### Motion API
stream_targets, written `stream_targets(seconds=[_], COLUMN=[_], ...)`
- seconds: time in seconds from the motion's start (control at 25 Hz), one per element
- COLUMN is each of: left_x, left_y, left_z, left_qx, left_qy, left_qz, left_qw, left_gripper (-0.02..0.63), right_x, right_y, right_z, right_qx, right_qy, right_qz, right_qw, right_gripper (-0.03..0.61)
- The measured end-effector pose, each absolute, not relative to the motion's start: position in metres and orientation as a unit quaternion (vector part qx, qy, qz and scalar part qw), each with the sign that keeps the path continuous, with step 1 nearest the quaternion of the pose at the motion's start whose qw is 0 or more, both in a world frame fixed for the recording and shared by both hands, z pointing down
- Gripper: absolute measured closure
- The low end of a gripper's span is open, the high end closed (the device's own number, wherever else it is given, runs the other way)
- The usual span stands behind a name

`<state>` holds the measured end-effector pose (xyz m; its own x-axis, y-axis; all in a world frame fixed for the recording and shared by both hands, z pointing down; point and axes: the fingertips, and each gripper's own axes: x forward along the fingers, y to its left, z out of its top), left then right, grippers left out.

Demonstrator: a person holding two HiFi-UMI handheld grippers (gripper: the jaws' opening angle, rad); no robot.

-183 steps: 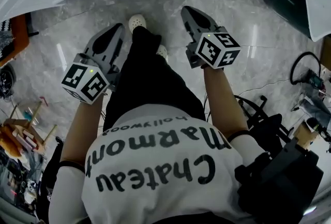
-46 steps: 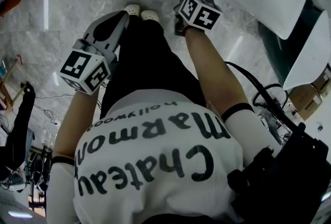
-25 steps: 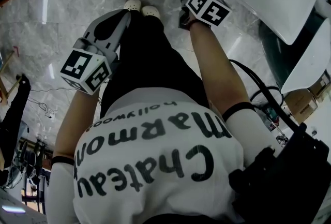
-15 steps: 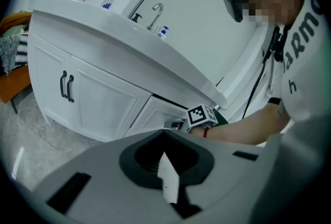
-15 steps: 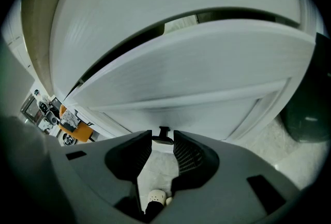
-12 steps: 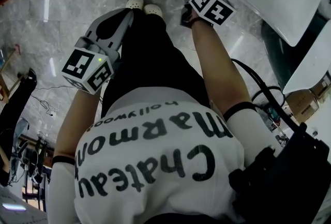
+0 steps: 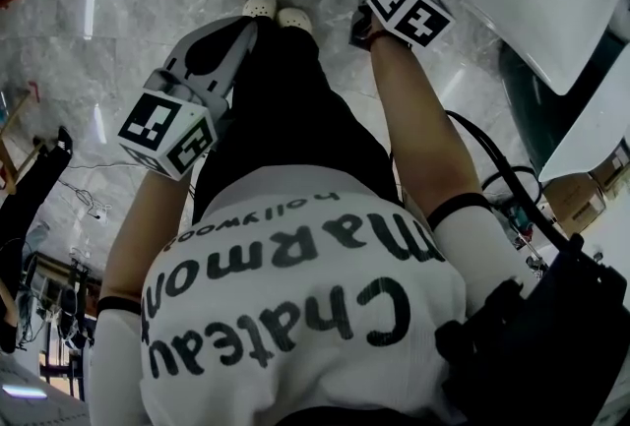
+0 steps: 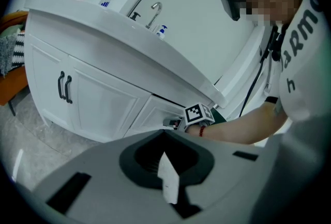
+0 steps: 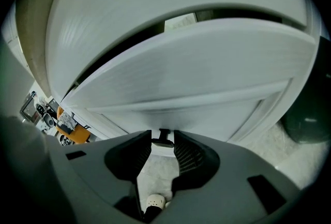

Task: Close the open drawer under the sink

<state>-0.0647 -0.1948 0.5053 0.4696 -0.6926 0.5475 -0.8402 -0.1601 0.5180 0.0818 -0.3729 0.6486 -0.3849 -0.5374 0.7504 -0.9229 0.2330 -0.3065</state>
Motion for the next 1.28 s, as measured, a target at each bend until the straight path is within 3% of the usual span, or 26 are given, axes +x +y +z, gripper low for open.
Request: stream_targets(seconds=[0.44, 0.84, 0.88, 0.96, 1.0, 1.28], left_x=[-0.084, -0.063, -0.068, -0.073, -0.074, -0.084], left_y=[-0.172, -0.161, -0.159, -0.151, -0.146, -0.089], left_z=[0.507, 0.505, 0.503, 0.498, 0.494, 0.456], left_qx=[0.736, 0.754, 0.756, 0.758, 0.761, 0.795], left_qy=[-0.535, -0.516, -0.517, -0.519, -0.518, -0.494], left_qz=[0.081, 0.079, 0.077, 0.070, 0.068, 0.066], left_qw=[0.407, 0.398, 0.395, 0.388, 0.385, 0.347], left_gripper=[0.606, 0.606, 0.606, 0.606, 0.606, 0.606], right_x=[0.076, 0.087, 0.087, 0.091, 0.095, 0.105], right_y=[-0.376, -0.360, -0.356, -0.342, -0.332, -0.272], right_z=[0.650, 0.655, 0.652, 0.645, 0.642, 0.573], right_qx=[0.514, 0.500, 0.504, 0.515, 0.518, 0.536], right_qy=[-0.734, -0.732, -0.731, -0.726, -0.723, -0.737], right_qz=[0.385, 0.399, 0.397, 0.391, 0.388, 0.364], right_qw=[0.220, 0.235, 0.233, 0.237, 0.241, 0.192], right_gripper=[0.420, 0.402, 0.407, 0.532, 0.548, 0.566])
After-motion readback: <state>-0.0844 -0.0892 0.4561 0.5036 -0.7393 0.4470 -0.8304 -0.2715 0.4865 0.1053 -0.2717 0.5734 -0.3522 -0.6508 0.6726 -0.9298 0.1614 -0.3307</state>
